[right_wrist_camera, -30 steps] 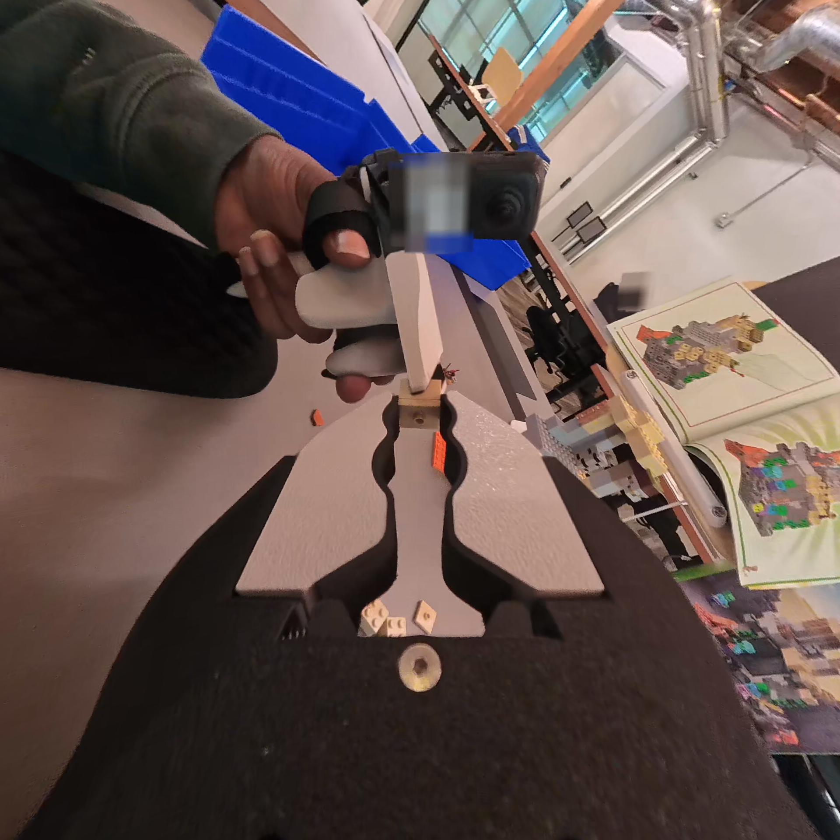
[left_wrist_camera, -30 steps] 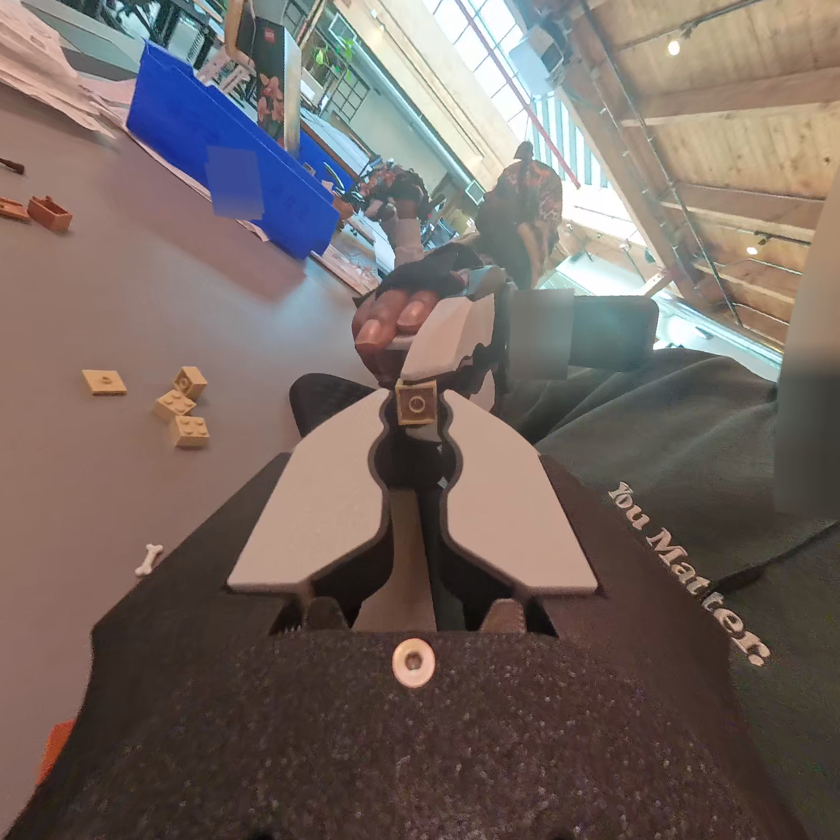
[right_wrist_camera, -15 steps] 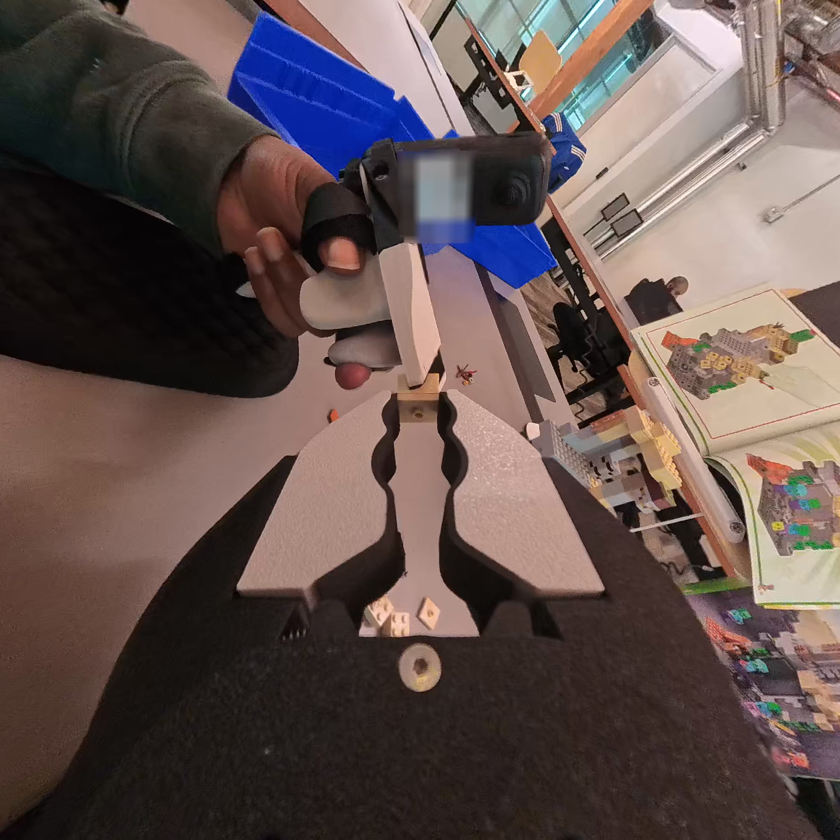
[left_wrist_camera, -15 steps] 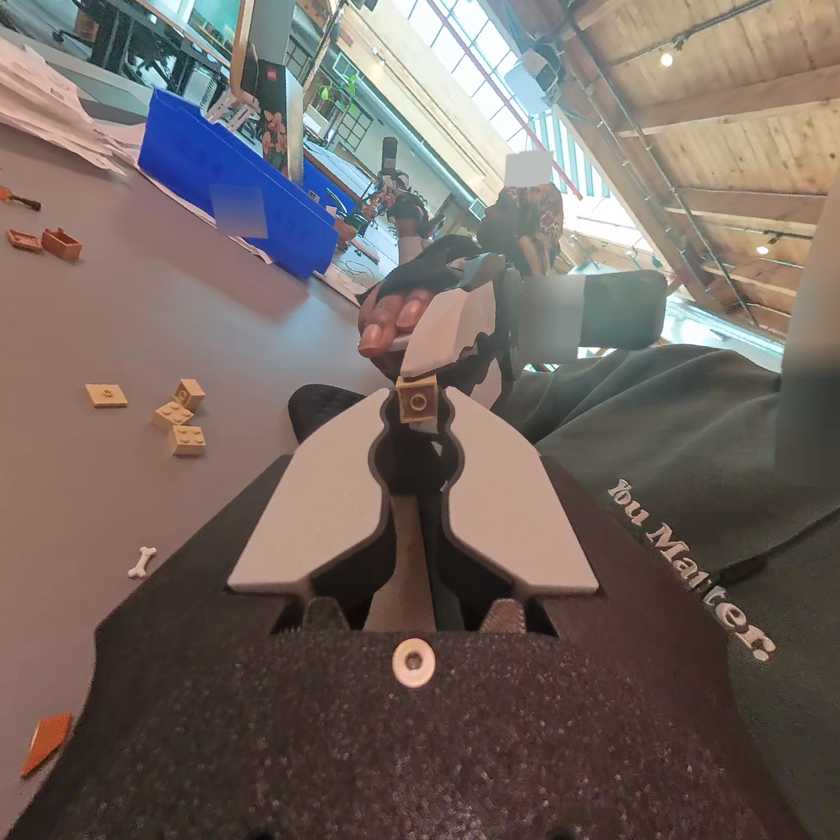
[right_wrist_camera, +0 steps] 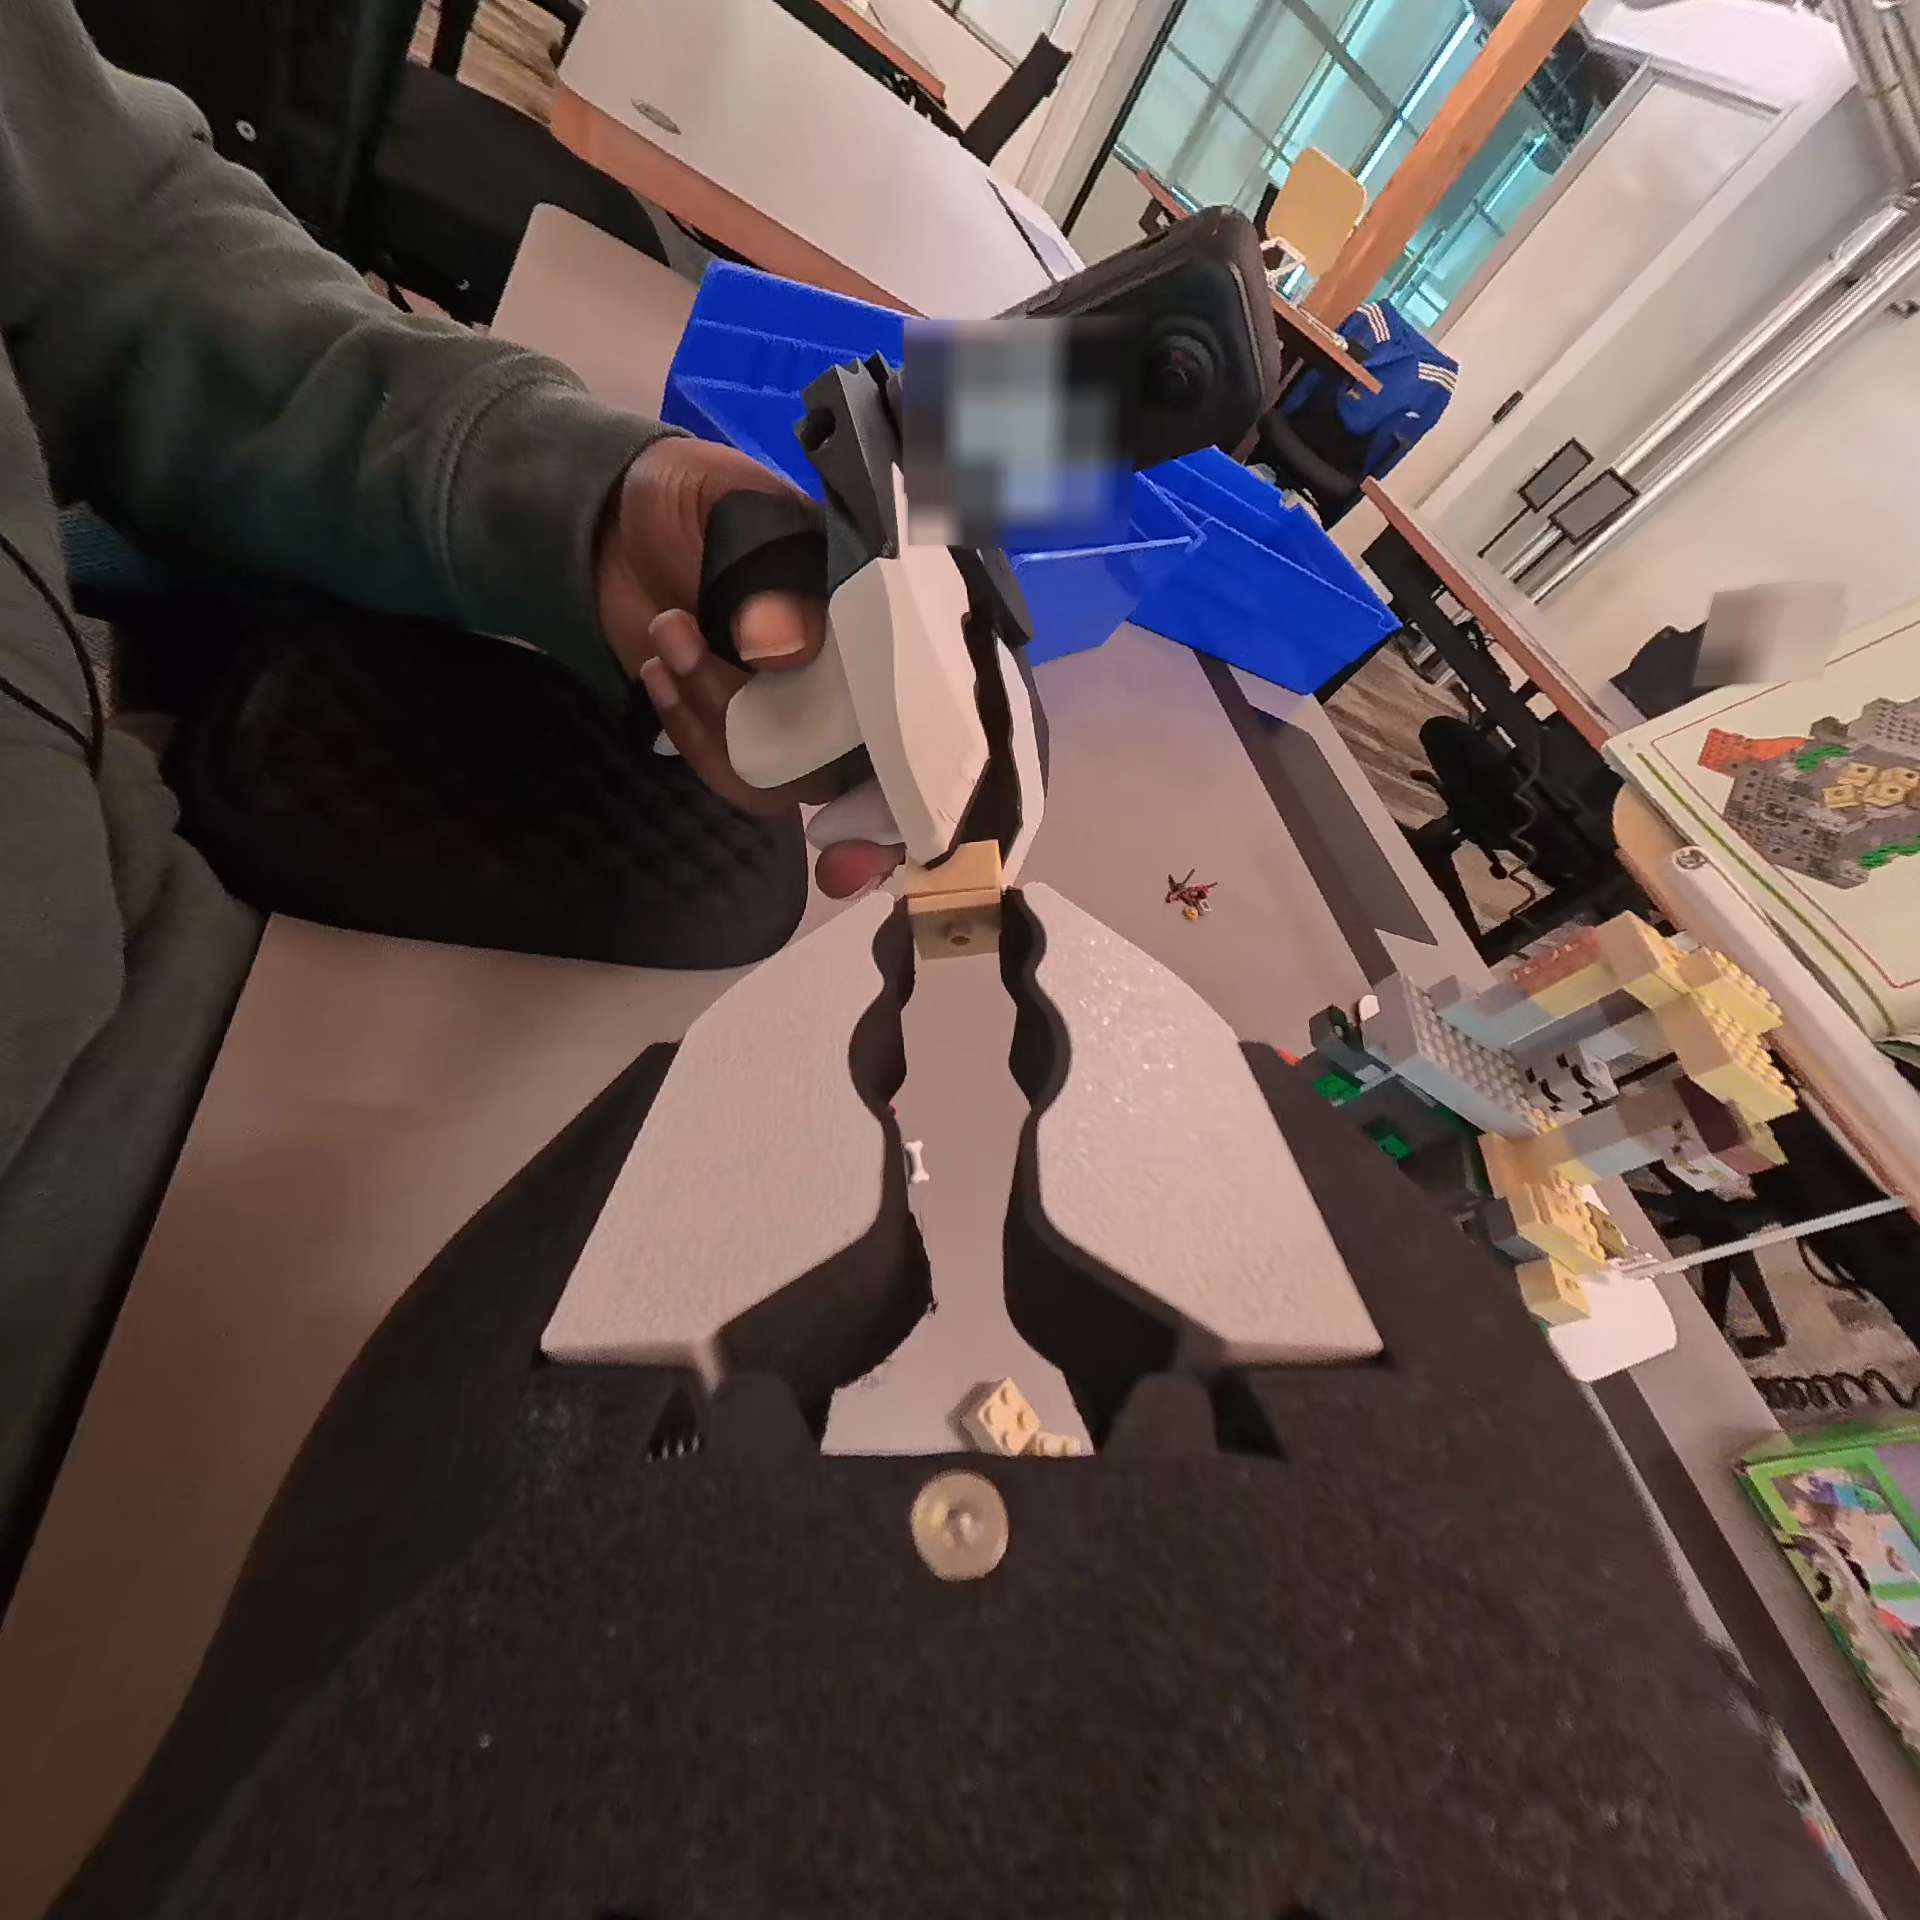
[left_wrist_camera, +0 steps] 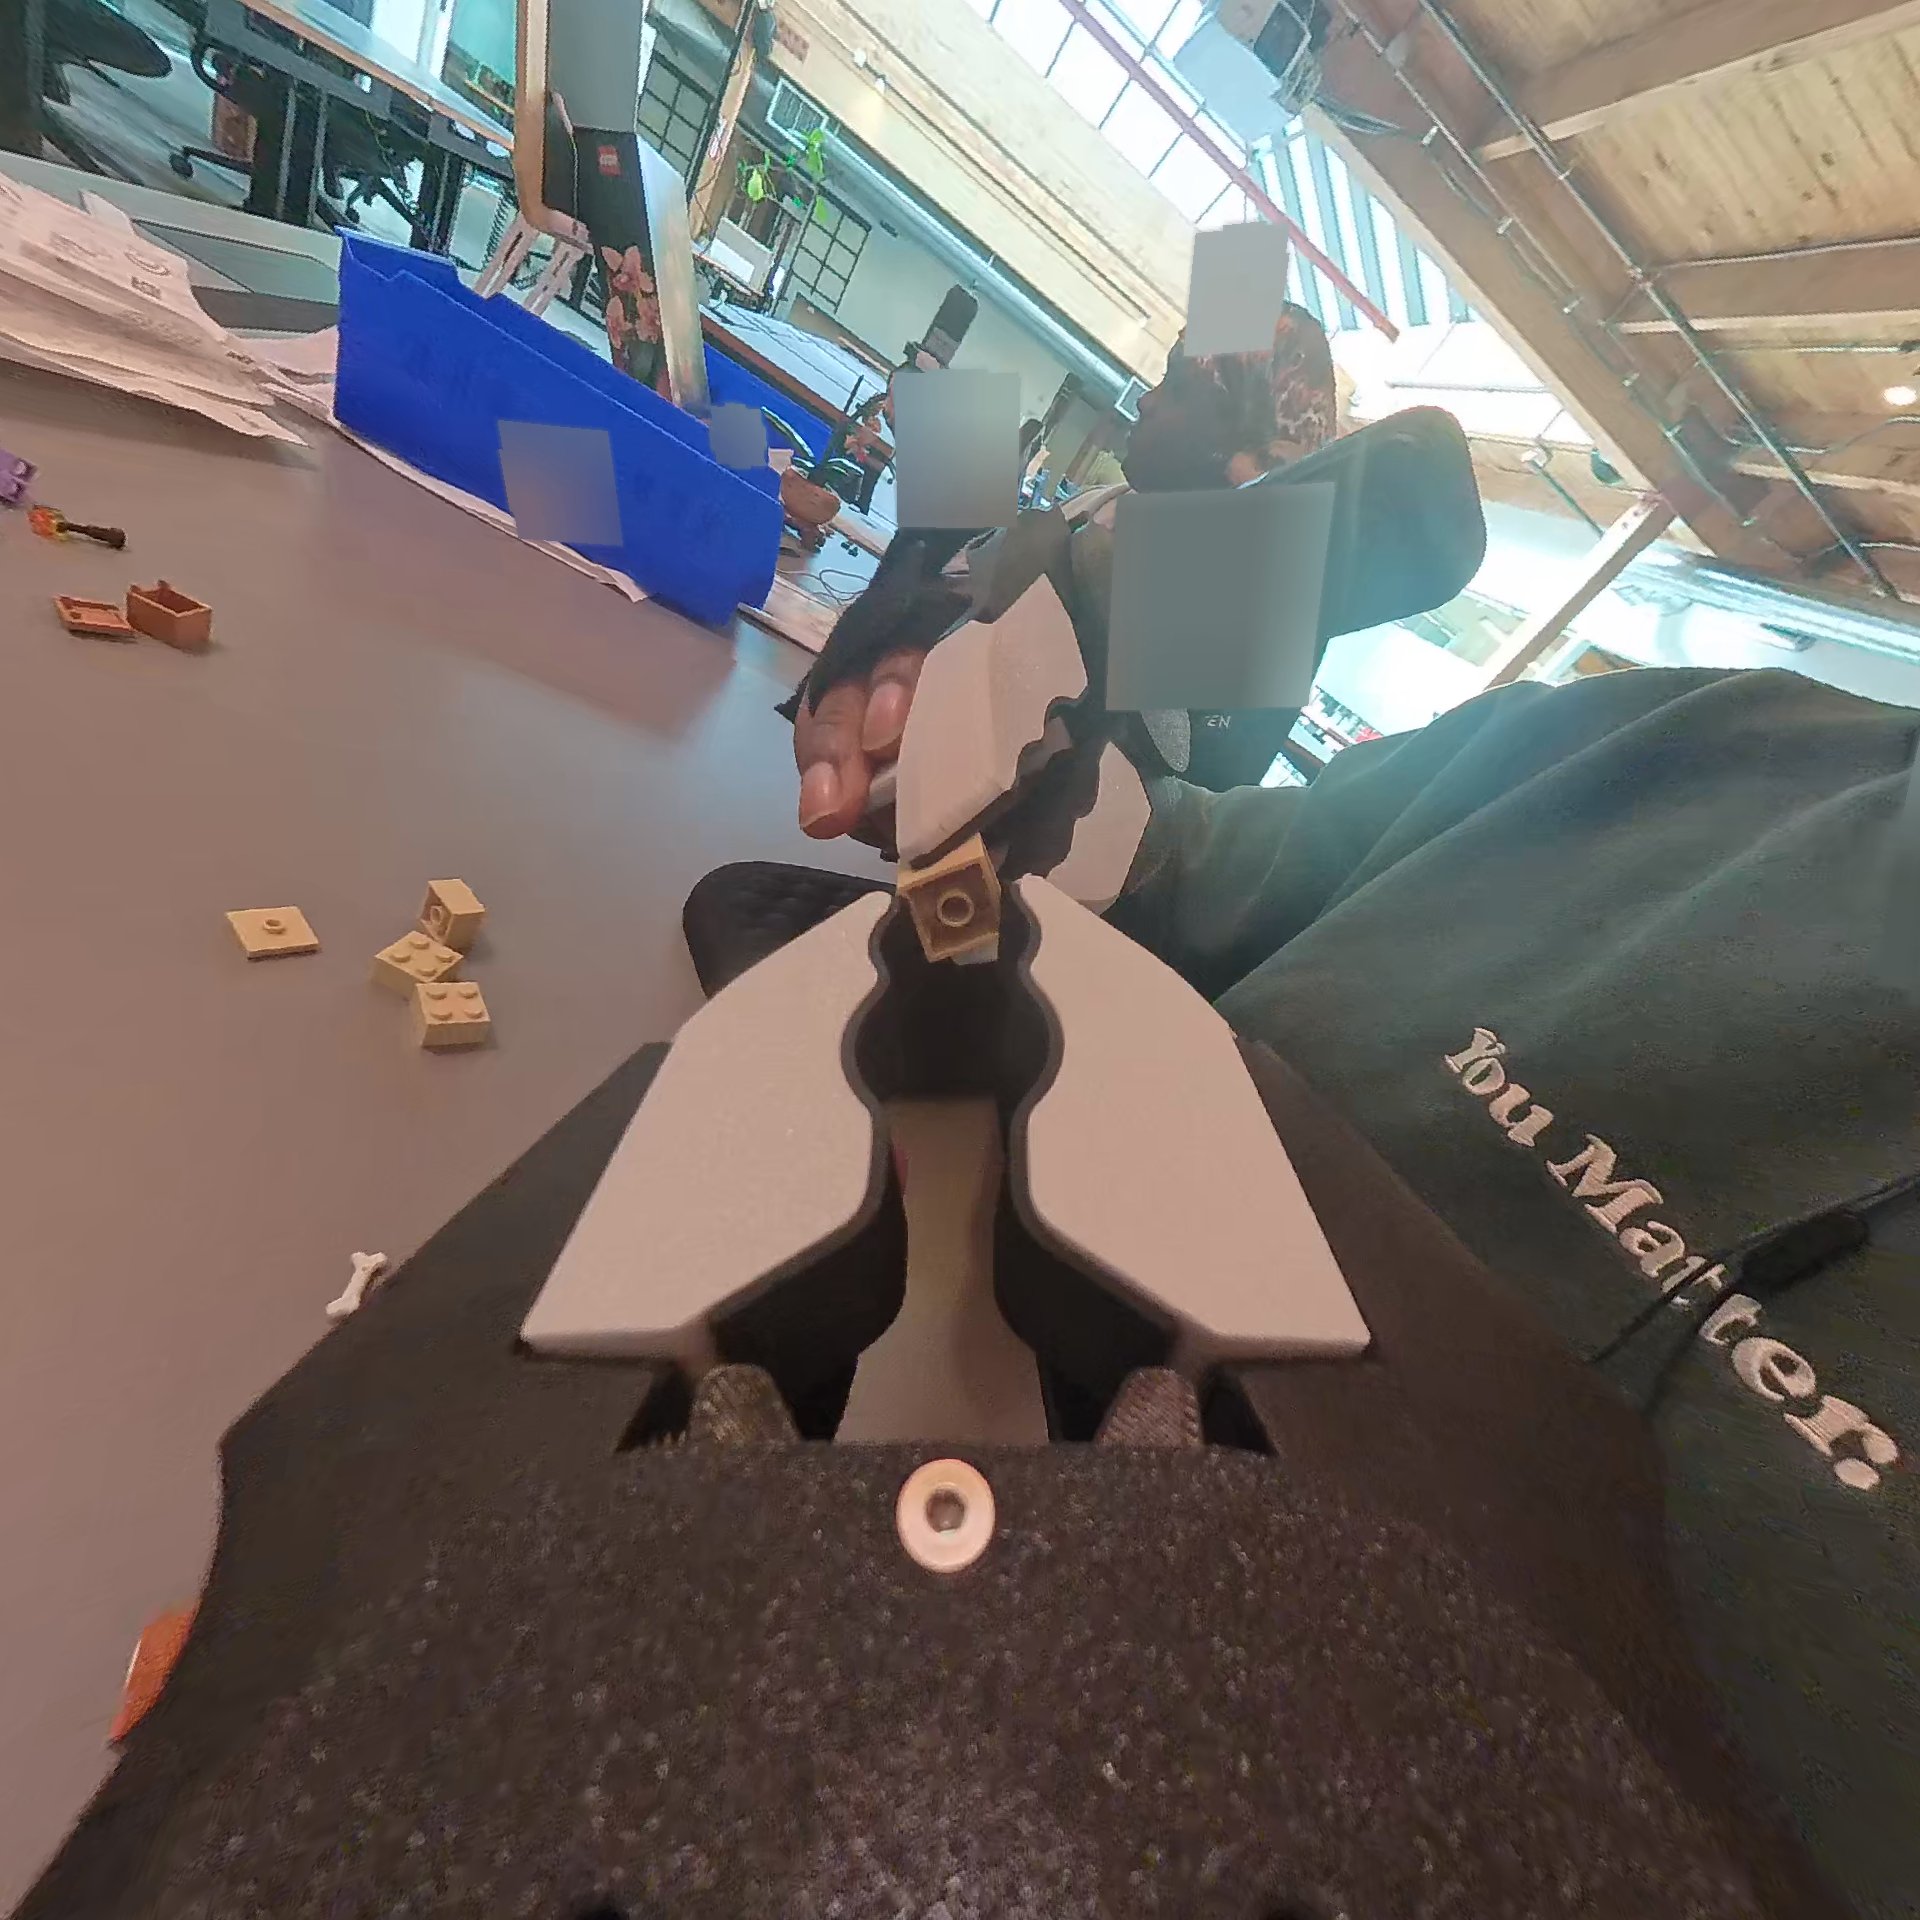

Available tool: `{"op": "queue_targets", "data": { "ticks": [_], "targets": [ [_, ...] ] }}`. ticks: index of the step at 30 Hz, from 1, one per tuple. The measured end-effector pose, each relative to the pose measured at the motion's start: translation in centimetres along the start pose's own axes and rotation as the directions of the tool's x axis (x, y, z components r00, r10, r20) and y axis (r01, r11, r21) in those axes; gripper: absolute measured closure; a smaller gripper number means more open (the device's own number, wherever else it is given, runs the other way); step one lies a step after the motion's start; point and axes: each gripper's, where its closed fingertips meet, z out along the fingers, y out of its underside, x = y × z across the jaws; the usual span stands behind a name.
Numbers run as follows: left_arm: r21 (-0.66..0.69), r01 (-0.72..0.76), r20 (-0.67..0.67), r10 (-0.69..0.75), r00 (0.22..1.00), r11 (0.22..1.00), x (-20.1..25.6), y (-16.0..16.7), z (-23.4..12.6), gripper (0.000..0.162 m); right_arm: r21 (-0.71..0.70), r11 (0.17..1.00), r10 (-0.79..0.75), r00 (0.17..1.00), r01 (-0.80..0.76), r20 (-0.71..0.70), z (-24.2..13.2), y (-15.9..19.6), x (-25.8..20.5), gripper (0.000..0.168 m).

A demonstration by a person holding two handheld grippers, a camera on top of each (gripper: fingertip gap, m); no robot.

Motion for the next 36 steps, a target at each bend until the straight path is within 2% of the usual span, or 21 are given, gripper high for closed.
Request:
{"op": "queue_targets", "data": {
  "ticks": [1, 3, 4, 6, 10, 14, 17, 19, 21, 22, 23, 25, 28, 33, 36],
  "targets": [
    [0.003, -0.001, 0.002, 0.001, 1.0, 1.0, 0.0, 0.0, 0.0, 0.146, -0.006, 1.0, 0.002, 1.0, -0.002, -0.007, -0.3, 0.2, 0.2, 0.151],
    [0.141, 0.007, 0.055, -0.014, 0.998, 0.99, -1.3, -2.5, -3.4, 0.146, -0.003, 0.998, 0.07, 0.997, -0.07, -0.042, -2.4, 1.2, 1.6, 0.152],
    [0.132, -0.043, 0.111, 0.029, 0.993, 0.99, -1.8, -2.6, -5.1, 0.147, -0.009, 0.995, 0.1, 0.994, -0.101, -0.046, -3.3, 1.8, 1.8, 0.152],
    [0.02, -0.116, 0.202, 0.109, 0.973, 0.993, -2.2, -0.8, -5.6, 0.146, -0.062, 0.995, 0.077, 0.996, -0.079, -0.042, -3.3, 2.8, 1.0, 0.152],
    [0.02, -0.113, 0.239, 0.105, 0.965, 0.993, -2.8, -1.1, -6.0, 0.146, -0.065, 0.993, 0.099, 0.994, -0.101, -0.04, -2.2, 3.0, 1.2, 0.152],
    [-0.045, -0.18, 0.418, 0.182, 0.89, 0.983, -4.0, -1.7, -8.9, 0.146, -0.075, 0.984, 0.162, 0.986, -0.164, -0.031, -1.2, 3.7, 1.6, 0.152],
    [-0.16, -0.205, 0.618, 0.26, 0.741, 0.966, -5.2, -2.6, -14.3, 0.146, -0.077, 0.974, 0.212, 0.977, -0.213, -0.023, -0.7, 4.4, 1.4, 0.152],
    [-0.255, -0.181, 0.769, 0.313, 0.557, 0.95, -6.1, -3.4, -20.1, 0.146, -0.084, 0.967, 0.241, 0.97, -0.242, -0.018, -0.4, 5.0, 1.1, 0.152],
    [-0.378, -0.058, 0.859, 0.374, 0.35, 0.924, -6.8, -3.0, -26.6, 0.146, -0.082, 0.962, 0.259, 0.966, -0.259, -0.007, -0.2, 5.4, 0.7, 0.152],
    [-0.421, 0.027, 0.877, 0.399, 0.266, 0.907, -7.1, -2.4, -29.6, 0.146, -0.083, 0.96, 0.269, 0.963, -0.268, 0.0, -0.1, 5.6, 0.4, 0.152],
    [-0.442, 0.113, 0.885, 0.412, 0.219, 0.89, -7.3, -1.5, -32.0, 0.146, -0.084, 0.958, 0.276, 0.961, -0.275, 0.007, 0.0, 5.7, 0.3, 0.152],
    [-0.447, 0.262, 0.893, 0.407, 0.192, 0.856, -7.7, 0.5, -35.1, 0.146, -0.09, 0.955, 0.287, 0.958, -0.284, 0.021, 0.3, 5.8, 0.0, 0.152],
    [-0.456, 0.347, 0.89, 0.42, 0.177, 0.819, -8.3, 2.5, -36.9, 0.146, -0.099, 0.954, 0.286, 0.958, -0.282, 0.029, 0.5, 5.8, -0.3, 0.152],
    [-0.492, 0.362, 0.869, 0.469, 0.155, 0.792, -9.3, 3.6, -36.9, 0.123, -0.115, 0.951, 0.294, 0.955, -0.289, 0.031, 0.4, 6.2, -0.6, 0.152],
    [-0.515, 0.295, 0.857, 0.49, 0.16, 0.805, -9.5, 3.1, -35.6, 0.121, -0.116, 0.947, 0.306, 0.952, -0.3, 0.033, 0.4, 6.2, -0.8, 0.152]
  ]
}}
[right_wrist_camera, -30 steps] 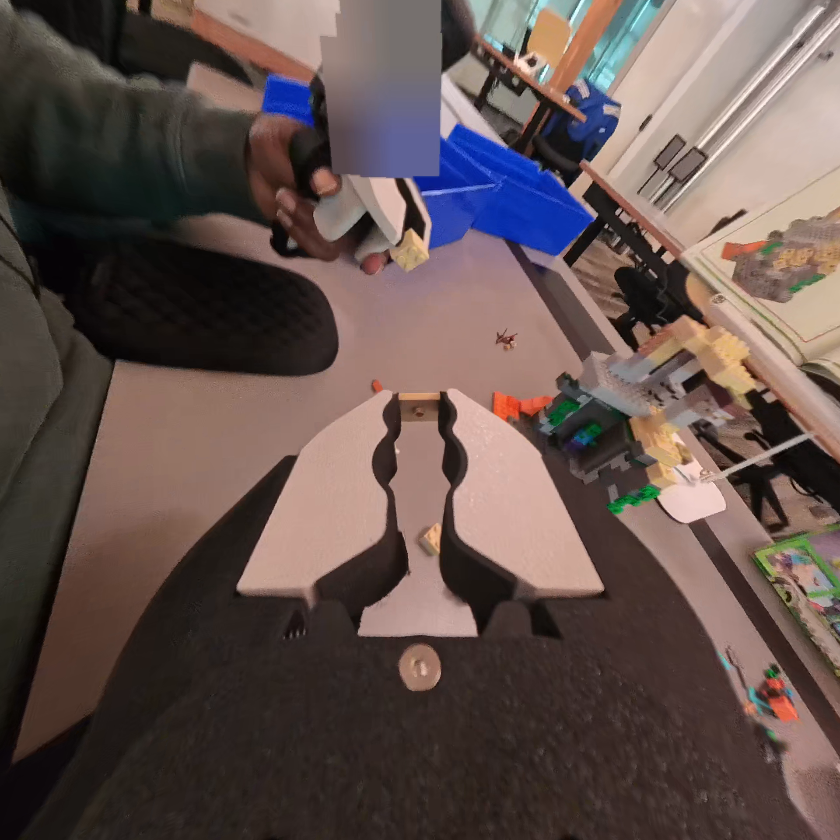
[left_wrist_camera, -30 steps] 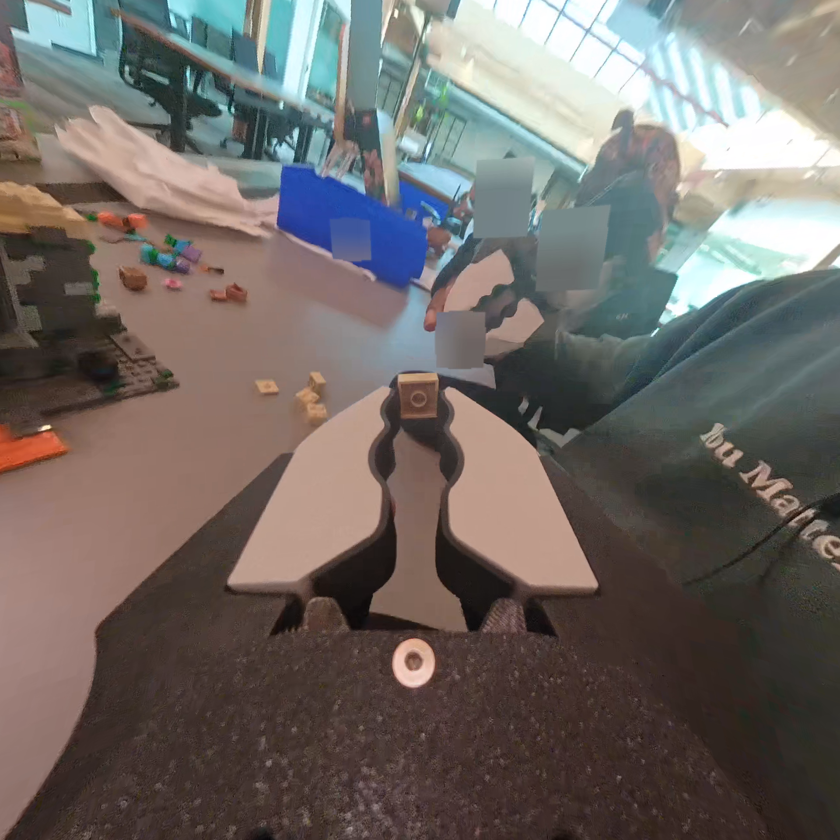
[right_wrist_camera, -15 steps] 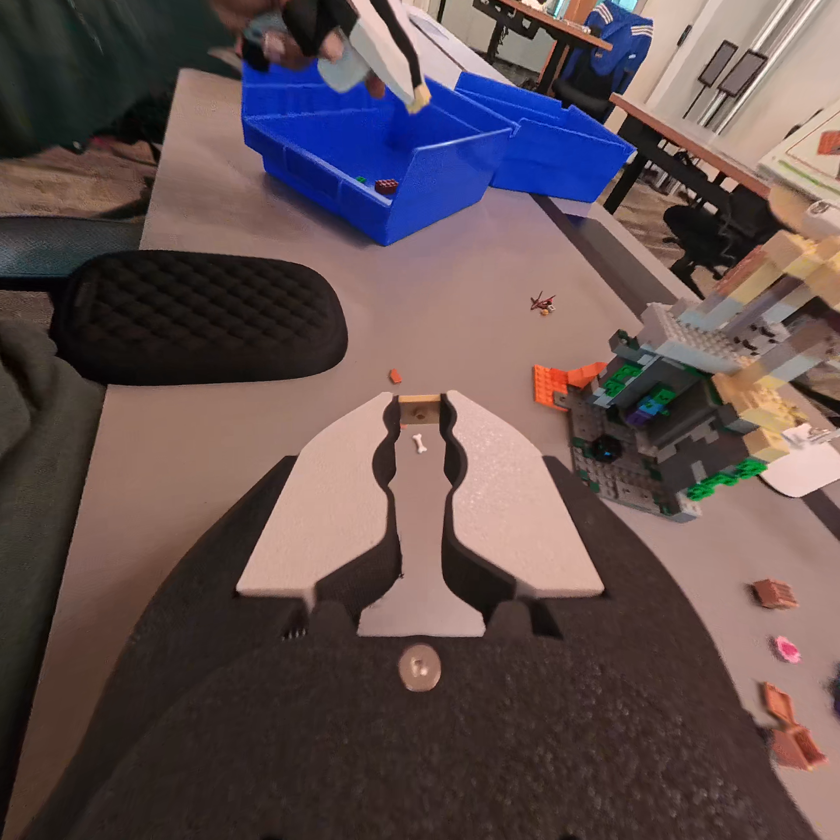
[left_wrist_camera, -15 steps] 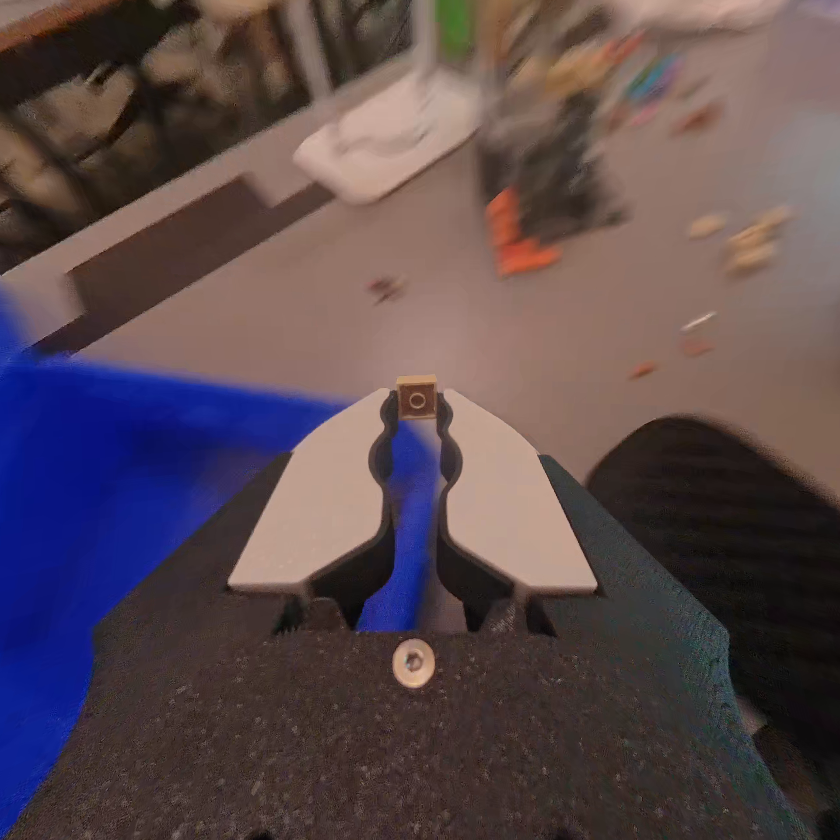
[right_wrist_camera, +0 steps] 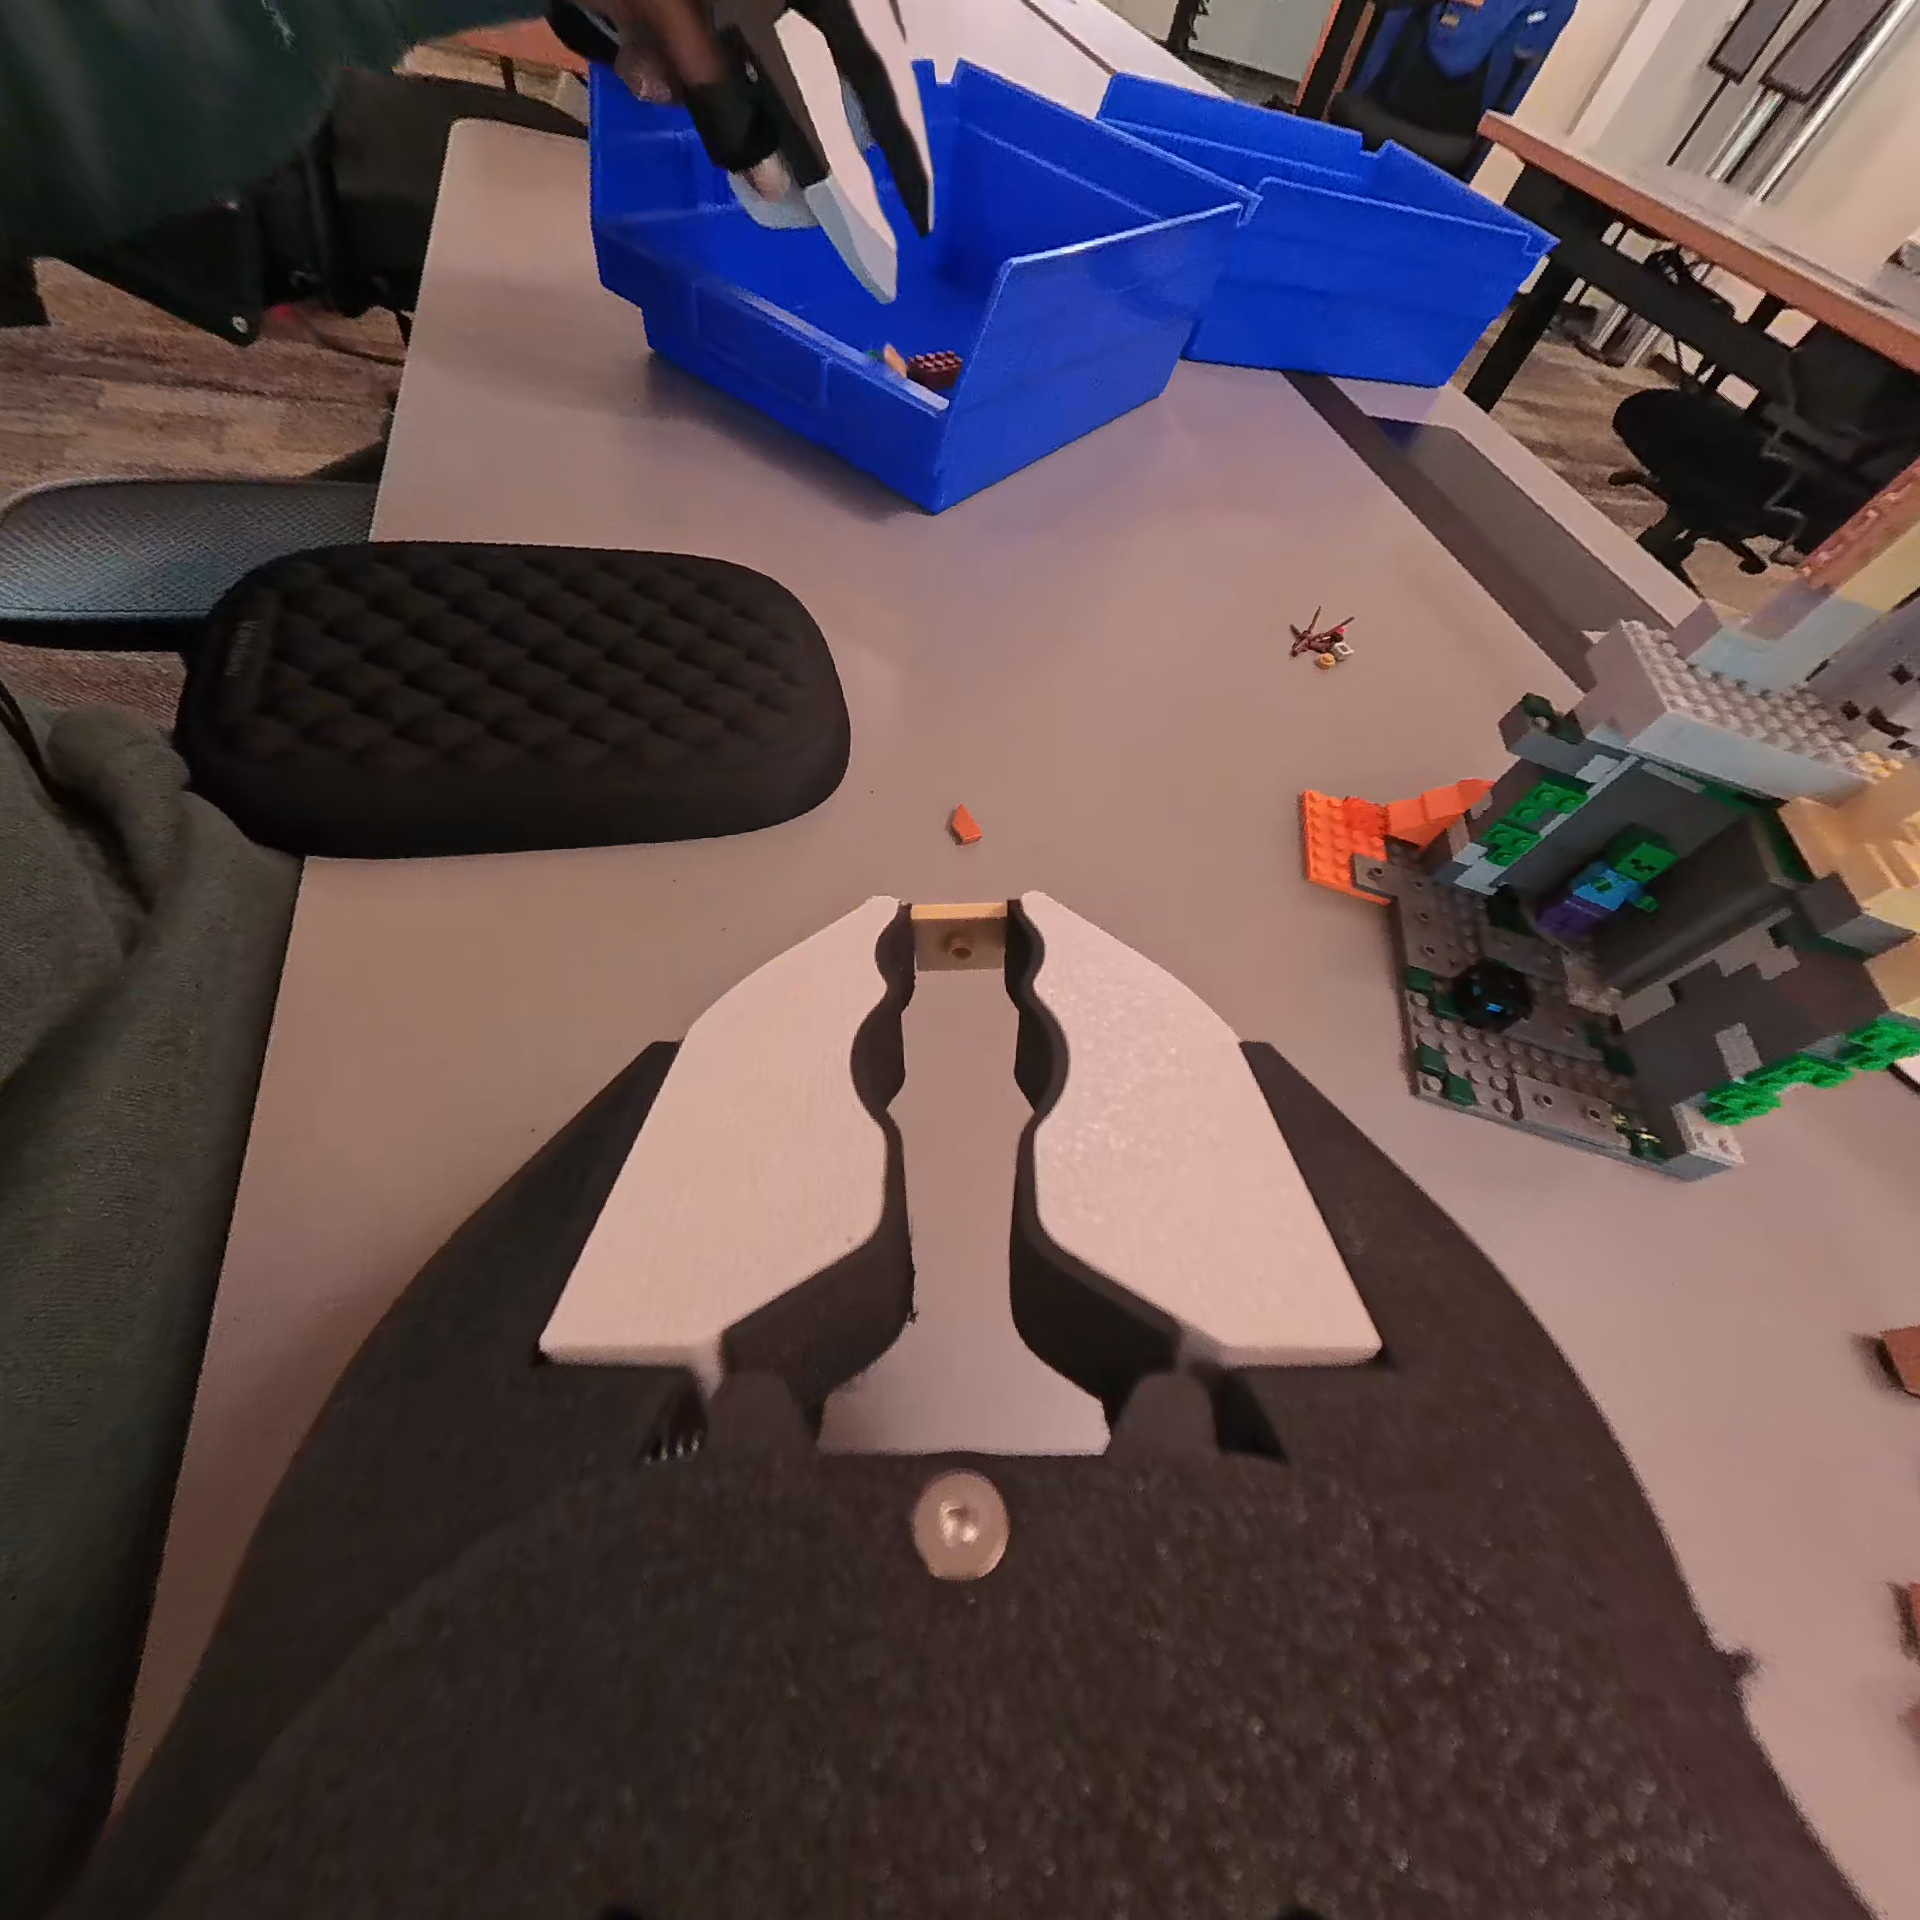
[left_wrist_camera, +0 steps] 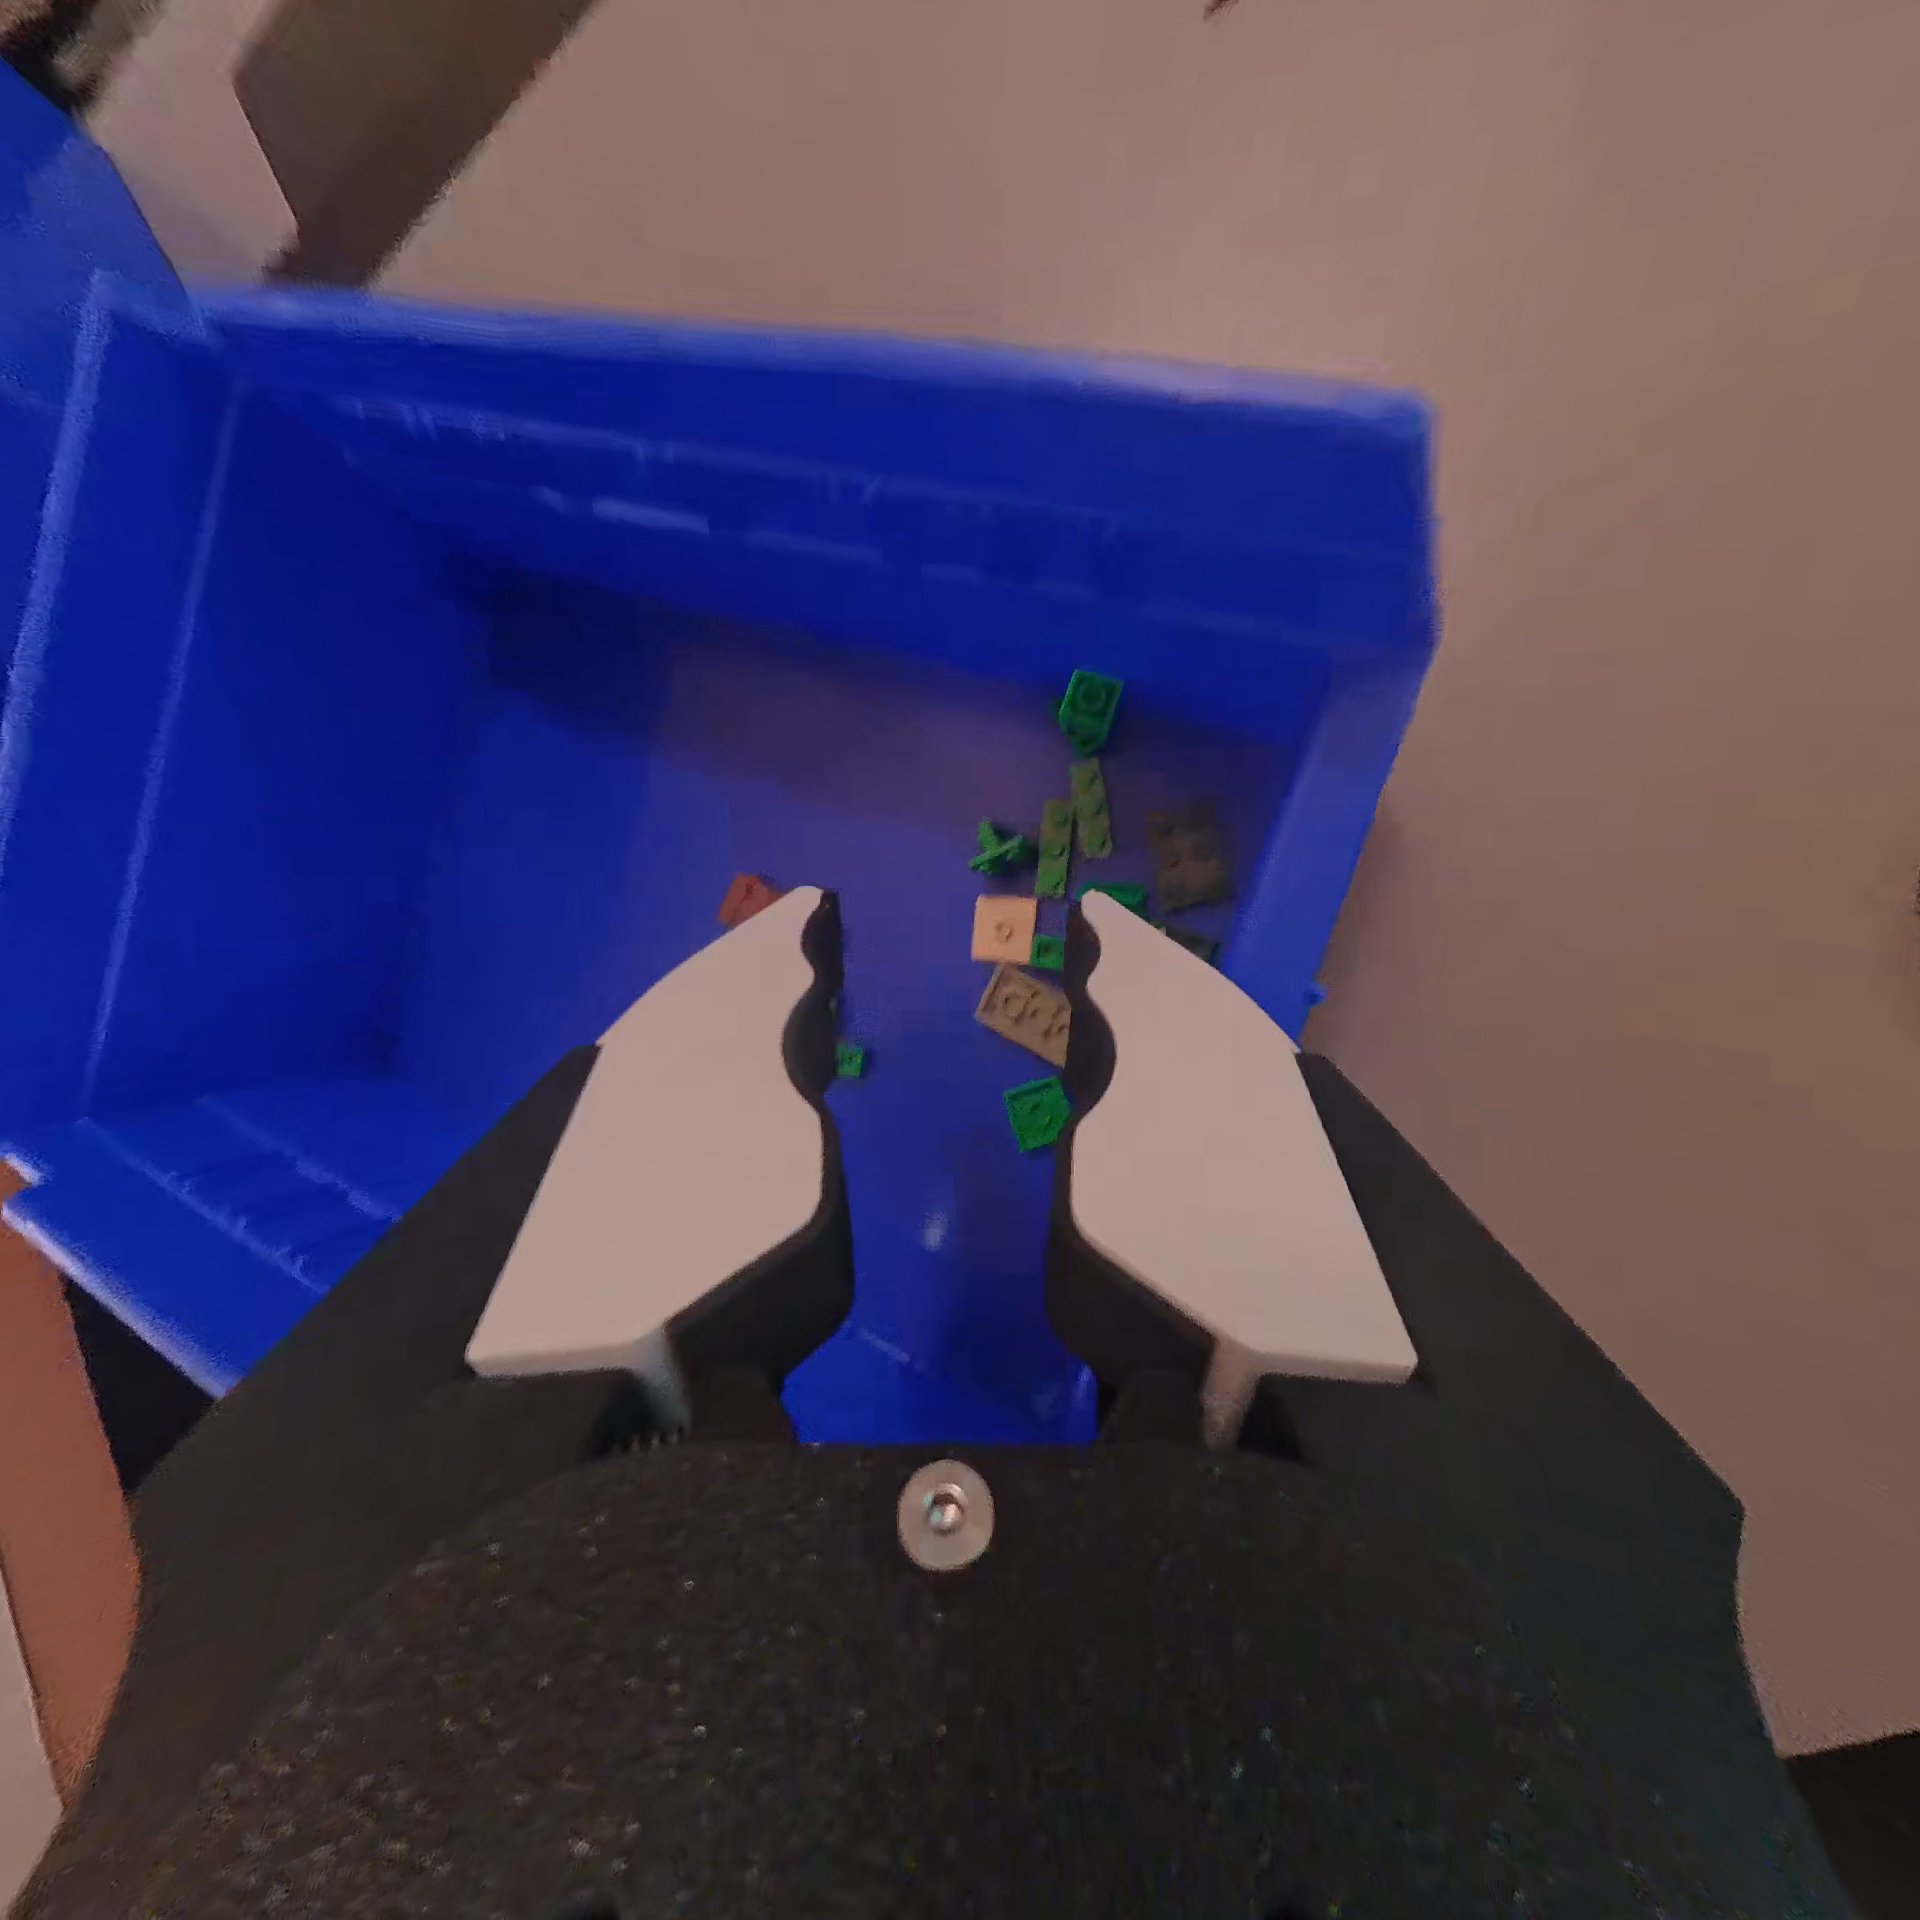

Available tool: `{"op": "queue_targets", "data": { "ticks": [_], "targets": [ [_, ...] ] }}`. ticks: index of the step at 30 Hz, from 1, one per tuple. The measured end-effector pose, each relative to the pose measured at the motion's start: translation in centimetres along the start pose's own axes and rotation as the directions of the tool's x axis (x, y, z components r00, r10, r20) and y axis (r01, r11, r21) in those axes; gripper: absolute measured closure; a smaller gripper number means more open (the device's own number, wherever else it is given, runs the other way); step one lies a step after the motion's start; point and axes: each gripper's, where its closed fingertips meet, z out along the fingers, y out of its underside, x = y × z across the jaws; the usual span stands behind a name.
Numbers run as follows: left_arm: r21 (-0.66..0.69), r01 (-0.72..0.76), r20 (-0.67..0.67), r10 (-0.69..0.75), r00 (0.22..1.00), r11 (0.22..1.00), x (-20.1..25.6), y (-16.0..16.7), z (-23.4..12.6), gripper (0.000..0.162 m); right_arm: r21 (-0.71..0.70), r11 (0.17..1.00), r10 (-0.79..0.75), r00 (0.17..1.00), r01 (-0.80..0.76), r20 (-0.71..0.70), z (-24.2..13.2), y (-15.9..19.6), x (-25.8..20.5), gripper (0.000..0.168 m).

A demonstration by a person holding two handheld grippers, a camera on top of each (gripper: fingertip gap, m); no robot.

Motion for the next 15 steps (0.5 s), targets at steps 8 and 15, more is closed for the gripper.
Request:
{"op": "queue_targets", "data": {
  "ticks": [8, 15],
  "targets": [
    [0.391, -0.092, -0.264, 0.207, 0.942, 0.916, 12.4, -7.5, -3.6, 0.128, 0.041, 0.987, 0.154, 0.987, -0.156, 0.056, 0.8, -1.3, -0.3, 0.152],
    [0.674, -0.132, -0.301, 0.435, 0.849, 0.726, 24.9, -12.4, -5.8, 0.134, 0.105, 0.91, 0.381, 0.908, -0.402, 0.174, 1.7, -3.8, -1.2, 0.152]
  ]
}}
